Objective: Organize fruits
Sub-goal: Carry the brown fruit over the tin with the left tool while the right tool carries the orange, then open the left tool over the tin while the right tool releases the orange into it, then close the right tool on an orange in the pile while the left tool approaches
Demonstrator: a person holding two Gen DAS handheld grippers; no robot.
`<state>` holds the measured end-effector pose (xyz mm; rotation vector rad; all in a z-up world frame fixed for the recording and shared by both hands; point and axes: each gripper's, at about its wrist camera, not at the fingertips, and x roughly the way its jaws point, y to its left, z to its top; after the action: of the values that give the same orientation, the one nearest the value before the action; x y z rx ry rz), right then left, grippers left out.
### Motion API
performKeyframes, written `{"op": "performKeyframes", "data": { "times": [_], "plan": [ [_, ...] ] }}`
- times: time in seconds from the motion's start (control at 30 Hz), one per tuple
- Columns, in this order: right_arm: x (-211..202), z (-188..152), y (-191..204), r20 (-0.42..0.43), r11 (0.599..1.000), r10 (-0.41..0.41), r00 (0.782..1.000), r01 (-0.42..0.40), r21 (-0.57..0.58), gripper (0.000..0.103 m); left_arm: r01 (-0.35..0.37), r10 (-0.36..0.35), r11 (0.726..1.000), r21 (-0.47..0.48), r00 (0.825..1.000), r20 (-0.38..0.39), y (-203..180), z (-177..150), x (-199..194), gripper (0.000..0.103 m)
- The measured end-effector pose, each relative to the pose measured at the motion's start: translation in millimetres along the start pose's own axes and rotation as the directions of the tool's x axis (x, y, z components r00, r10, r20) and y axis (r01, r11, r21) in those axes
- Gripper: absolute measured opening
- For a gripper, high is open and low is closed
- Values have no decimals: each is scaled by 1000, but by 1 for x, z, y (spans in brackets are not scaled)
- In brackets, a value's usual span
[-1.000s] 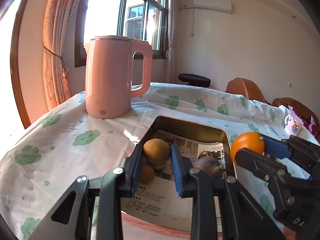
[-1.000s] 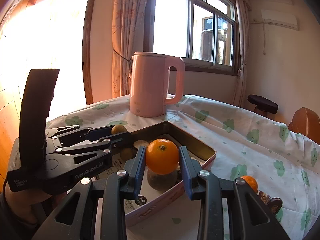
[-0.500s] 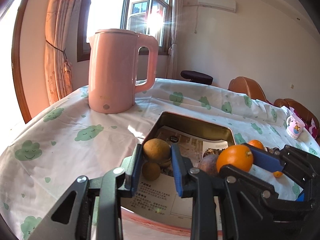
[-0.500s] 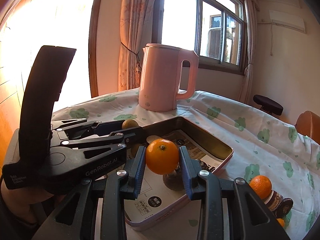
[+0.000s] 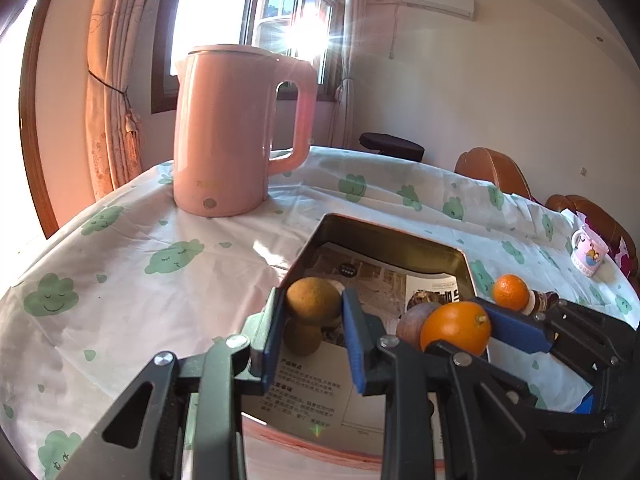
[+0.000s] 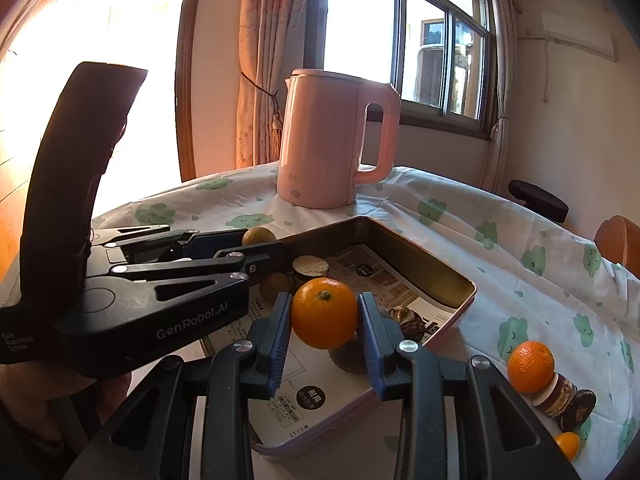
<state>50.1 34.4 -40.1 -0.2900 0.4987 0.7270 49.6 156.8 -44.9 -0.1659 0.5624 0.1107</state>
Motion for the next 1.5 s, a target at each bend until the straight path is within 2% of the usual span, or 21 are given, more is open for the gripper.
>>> {"op": "performKeyframes", "data": {
  "times": [0.3,0.4,0.47,0.5,0.53,0.57,0.6,0.73,0.87,0.93,1.1,1.27,1.5],
  "plan": [
    [3,0,7,-17,999,-6,1000,5,-33,36,1,-1,1000,-1,1000,-6,0,0,1,30],
    [4,0,9,-17,999,-11,1000,10,-44,37,-6,6,1000,9,1000,3,-1,-1,0,33],
    [2,0,10,-14,999,-21,1000,20,-45,42,-23,23,1000,10,1000,19,-1,-1,-4,40],
    [1,-1,8,-10,999,-31,999,31,-41,46,-30,30,1000,4,999,30,0,-1,-6,50],
    [0,-1,6,-7,999,-34,999,34,-35,50,-32,32,999,-4,999,42,1,-2,-8,65],
    [-1,-1,3,-4,999,-26,1000,26,-25,58,-33,34,999,-18,998,58,2,-2,-12,70],
    [-3,-1,1,1,1000,-19,1000,19,-15,60,-31,33,999,-27,997,68,3,-3,-14,73],
    [-23,-2,-11,18,998,-54,998,55,-20,61,-4,6,1000,-28,997,79,-5,-4,-21,73],
    [-52,-11,-40,28,989,-145,989,146,-20,67,21,-21,1000,-2,995,101,-25,-1,-29,75],
    [-63,-18,-63,12,983,-181,983,181,14,69,31,-32,999,15,994,107,-36,-1,-32,79],
    [-84,-41,-125,-83,951,-279,957,288,117,70,82,-89,994,78,992,91,-74,-2,-32,79],
    [-85,-62,-155,-180,939,-256,950,289,188,70,120,-129,984,135,990,58,-108,-5,-25,81],
    [-70,-73,-157,-243,952,-167,956,220,212,70,136,-143,970,202,989,22,-141,-3,-12,81]
  ]
}}
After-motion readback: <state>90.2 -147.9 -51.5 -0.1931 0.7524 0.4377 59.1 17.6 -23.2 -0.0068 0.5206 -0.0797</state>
